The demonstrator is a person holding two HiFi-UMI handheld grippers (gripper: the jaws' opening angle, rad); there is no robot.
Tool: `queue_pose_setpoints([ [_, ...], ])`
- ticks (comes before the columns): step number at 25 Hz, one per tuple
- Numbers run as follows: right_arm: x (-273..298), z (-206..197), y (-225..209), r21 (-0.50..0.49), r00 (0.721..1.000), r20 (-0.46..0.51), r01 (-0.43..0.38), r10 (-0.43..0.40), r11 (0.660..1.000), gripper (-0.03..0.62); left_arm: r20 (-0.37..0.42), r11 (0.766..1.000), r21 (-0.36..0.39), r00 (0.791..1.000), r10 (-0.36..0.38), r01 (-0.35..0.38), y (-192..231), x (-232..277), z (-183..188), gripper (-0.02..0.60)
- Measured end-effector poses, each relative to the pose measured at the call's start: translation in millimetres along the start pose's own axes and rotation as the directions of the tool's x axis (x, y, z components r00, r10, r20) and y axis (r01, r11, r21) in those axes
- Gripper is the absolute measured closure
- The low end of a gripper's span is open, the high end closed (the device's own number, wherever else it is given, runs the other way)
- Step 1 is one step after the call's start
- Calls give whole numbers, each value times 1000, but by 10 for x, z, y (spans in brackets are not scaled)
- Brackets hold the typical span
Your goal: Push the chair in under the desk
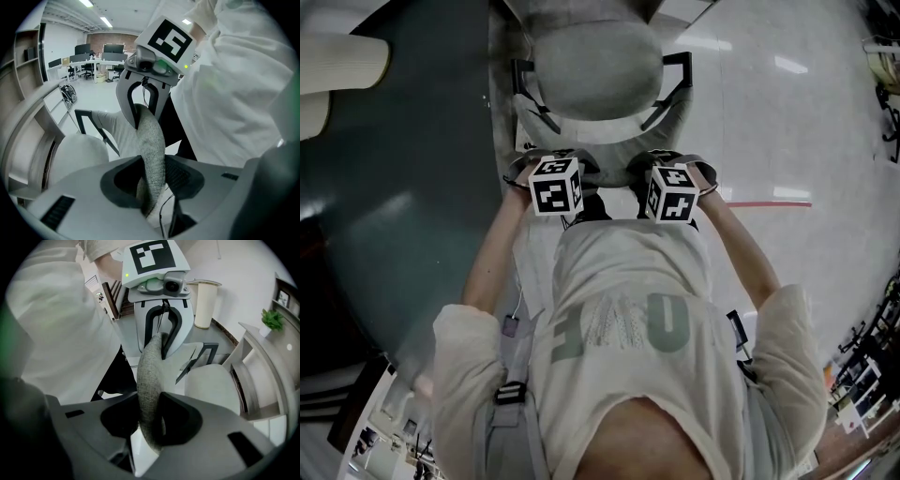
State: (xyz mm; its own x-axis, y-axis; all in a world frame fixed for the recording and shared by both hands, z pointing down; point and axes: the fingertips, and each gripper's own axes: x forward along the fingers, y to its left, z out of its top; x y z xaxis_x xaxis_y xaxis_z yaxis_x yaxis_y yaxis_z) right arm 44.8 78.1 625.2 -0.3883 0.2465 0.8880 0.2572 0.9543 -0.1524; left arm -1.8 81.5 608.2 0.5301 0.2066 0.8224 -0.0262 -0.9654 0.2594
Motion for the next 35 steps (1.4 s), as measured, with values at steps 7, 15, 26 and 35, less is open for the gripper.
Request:
queue_pose_setpoints([
  [7,42,101,-406,-13,999,-16,47,-47,999,485,-38,997,-4,996,83,-83,408,-163,-161,440],
  [15,-11,61,-845,5,994,-41,98,-97,995,488,-33,993,30,992,119,-118,813,-260,-154,443],
  [26,-79,75,-1385,23,989,-68,133,-131,991,491,5,987,68,990,143,-143,1338,-437,-180,445],
  [35,-395,-121,-2063,-19,985,-51,166,-167,986,496,33,978,37,979,202,-203,2021,-606,94,454],
])
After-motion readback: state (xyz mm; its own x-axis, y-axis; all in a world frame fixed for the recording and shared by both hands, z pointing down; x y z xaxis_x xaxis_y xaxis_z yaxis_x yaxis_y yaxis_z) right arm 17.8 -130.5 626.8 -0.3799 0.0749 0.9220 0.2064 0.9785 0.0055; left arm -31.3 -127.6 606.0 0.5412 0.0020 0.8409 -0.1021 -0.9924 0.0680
